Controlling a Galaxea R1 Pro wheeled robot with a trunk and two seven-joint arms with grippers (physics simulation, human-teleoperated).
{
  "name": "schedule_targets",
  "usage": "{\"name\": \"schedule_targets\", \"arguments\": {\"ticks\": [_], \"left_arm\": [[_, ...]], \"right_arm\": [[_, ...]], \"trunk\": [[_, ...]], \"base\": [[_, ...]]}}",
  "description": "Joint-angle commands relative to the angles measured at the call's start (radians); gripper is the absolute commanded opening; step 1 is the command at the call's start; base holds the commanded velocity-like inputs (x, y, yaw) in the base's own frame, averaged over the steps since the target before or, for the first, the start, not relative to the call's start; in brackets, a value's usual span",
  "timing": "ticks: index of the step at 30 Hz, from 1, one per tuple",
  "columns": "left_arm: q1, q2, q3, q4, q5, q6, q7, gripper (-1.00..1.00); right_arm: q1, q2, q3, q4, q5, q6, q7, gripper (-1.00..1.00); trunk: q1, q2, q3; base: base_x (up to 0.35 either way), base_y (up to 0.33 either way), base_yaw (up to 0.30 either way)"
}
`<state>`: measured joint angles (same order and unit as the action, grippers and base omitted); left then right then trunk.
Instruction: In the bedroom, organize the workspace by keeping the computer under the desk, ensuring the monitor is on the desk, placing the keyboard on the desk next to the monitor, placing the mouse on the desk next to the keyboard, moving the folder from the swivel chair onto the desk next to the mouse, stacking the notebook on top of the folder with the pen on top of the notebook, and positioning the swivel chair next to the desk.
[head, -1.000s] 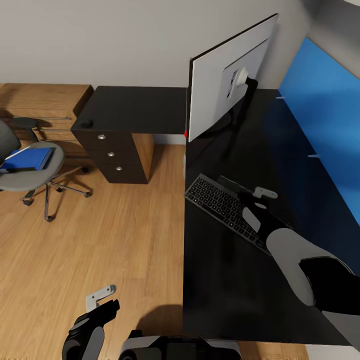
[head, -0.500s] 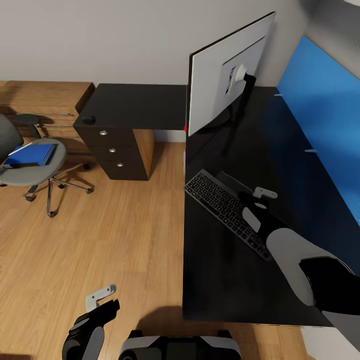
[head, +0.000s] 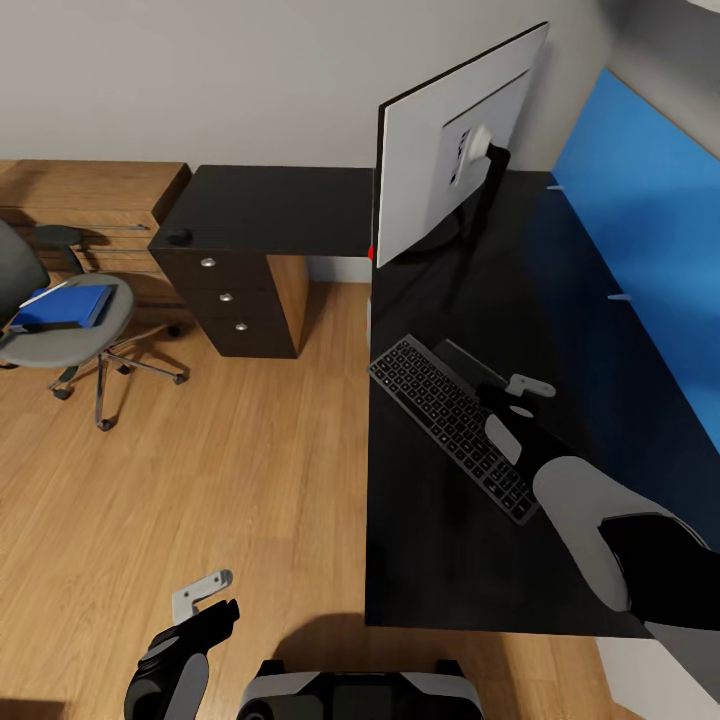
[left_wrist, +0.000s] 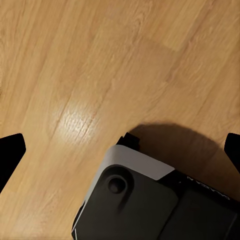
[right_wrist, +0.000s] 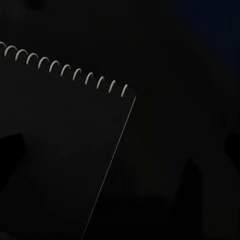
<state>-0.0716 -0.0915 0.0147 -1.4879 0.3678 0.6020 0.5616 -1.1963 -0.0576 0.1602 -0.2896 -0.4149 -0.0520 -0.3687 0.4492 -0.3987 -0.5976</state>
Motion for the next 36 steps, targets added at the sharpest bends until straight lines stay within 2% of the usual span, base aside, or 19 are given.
{"name": "schedule_targets", "arguments": {"ticks": [1, 36], "left_arm": [[0.000, -0.001, 0.001, -0.002, 0.010, 0.002, 0.008, 1.00], [0.000, -0.002, -0.001, 0.003, 0.013, 0.002, 0.008, 1.00]], "right_arm": [[0.000, 0.000, 0.007, 0.035, -0.021, -0.005, -0.004, 1.00], [0.000, -0.001, 0.007, 0.032, -0.028, -0.003, -0.003, 1.00]], "trunk": [[0.001, -0.001, -0.001], [0.001, -0.001, -0.001]], "base": [[-0.001, 0.000, 0.000], [0.000, 0.000, 0.000]]}}
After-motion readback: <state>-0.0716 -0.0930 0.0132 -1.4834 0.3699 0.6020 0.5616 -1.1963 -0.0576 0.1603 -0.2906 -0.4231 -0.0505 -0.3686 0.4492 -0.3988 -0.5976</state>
